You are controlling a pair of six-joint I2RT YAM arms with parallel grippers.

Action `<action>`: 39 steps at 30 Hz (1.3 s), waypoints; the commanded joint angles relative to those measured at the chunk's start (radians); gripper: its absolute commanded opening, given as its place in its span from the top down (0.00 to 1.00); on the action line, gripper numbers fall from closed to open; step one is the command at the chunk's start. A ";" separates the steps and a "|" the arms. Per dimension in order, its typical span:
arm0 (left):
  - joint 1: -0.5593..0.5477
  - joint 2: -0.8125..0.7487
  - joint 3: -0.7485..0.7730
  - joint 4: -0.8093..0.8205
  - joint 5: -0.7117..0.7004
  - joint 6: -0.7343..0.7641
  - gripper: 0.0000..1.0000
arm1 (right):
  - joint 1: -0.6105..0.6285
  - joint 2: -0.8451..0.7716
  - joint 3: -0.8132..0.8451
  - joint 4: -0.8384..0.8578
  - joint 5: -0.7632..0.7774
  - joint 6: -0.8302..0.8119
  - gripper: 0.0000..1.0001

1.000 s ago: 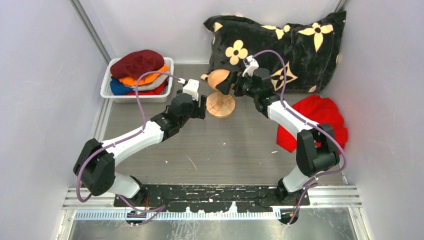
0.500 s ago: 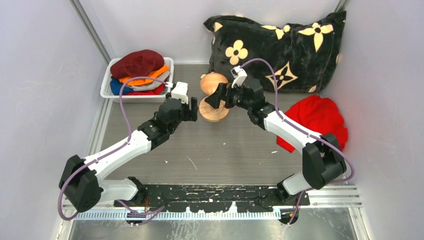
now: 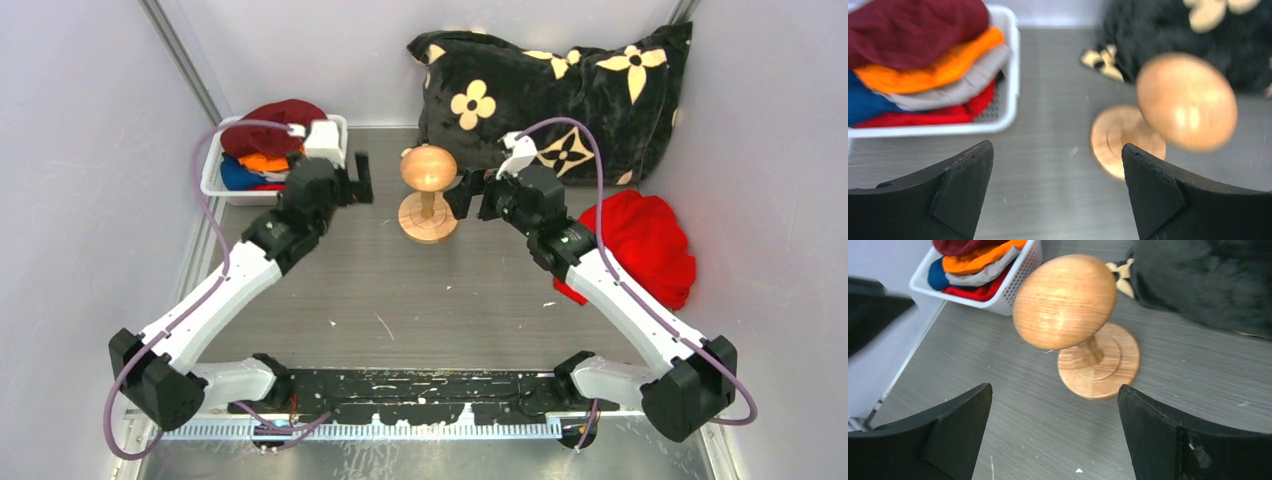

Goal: Stack the hats

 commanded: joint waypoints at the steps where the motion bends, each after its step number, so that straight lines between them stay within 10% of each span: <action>1: 0.168 0.085 0.215 -0.098 0.039 -0.072 0.03 | 0.000 -0.050 0.101 -0.085 0.138 -0.089 0.00; 8: 0.413 0.332 0.390 -0.124 0.197 -0.170 0.12 | 0.001 0.019 0.215 -0.151 0.185 -0.171 0.00; 19: 0.490 0.761 0.681 -0.131 0.153 -0.030 0.10 | -0.004 0.053 0.202 -0.114 0.192 -0.201 0.00; 39: 0.500 0.701 0.611 0.043 0.210 0.068 0.12 | -0.019 0.087 0.197 -0.112 0.171 -0.184 0.00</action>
